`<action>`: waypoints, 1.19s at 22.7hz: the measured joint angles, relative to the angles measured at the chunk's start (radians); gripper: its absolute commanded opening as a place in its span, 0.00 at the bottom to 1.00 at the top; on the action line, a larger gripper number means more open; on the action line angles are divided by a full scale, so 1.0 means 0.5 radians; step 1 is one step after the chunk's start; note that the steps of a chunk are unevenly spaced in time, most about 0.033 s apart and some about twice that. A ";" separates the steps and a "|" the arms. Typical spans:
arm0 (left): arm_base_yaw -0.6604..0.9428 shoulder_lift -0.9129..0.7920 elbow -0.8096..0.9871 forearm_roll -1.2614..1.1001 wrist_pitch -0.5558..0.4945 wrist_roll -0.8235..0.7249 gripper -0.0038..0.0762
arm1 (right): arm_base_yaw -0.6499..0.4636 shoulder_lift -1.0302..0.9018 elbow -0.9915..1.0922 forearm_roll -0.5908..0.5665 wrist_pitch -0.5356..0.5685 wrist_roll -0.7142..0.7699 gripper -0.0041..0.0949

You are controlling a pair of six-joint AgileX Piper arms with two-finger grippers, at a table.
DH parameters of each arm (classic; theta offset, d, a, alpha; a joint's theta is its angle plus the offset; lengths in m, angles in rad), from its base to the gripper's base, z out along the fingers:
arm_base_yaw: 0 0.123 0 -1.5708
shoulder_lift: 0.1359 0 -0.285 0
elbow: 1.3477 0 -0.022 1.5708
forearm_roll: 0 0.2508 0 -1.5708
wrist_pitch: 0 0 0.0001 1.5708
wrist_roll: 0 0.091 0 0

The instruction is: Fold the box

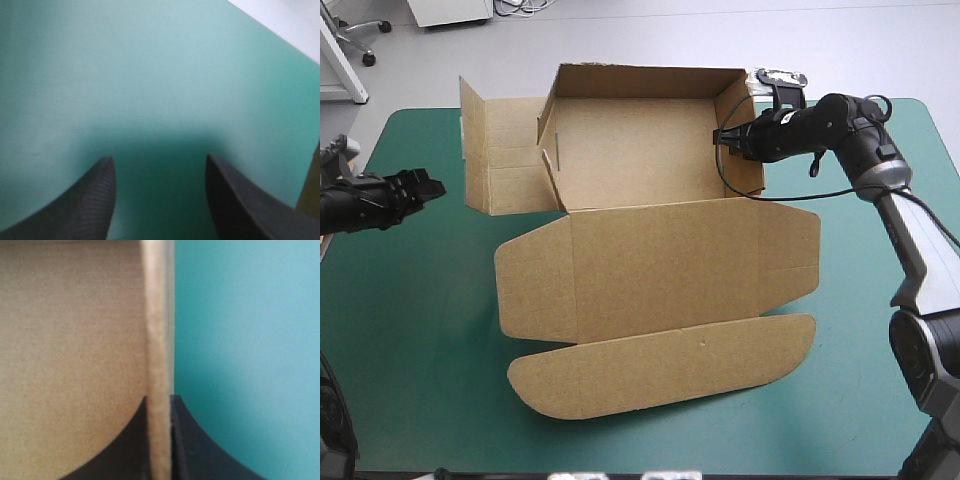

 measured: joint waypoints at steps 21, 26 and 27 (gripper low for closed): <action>-0.366 0.399 0.108 -1.458 0.358 0.780 0.54 | 0.000 0.058 0.000 0.002 -0.021 -0.005 0.03; -0.449 0.354 0.022 -1.440 0.358 0.728 0.54 | 0.000 0.060 0.000 -0.086 -0.023 0.031 0.03; -0.476 0.342 0.012 -1.440 0.358 0.723 0.54 | 0.000 0.060 0.000 -0.100 -0.021 0.036 0.03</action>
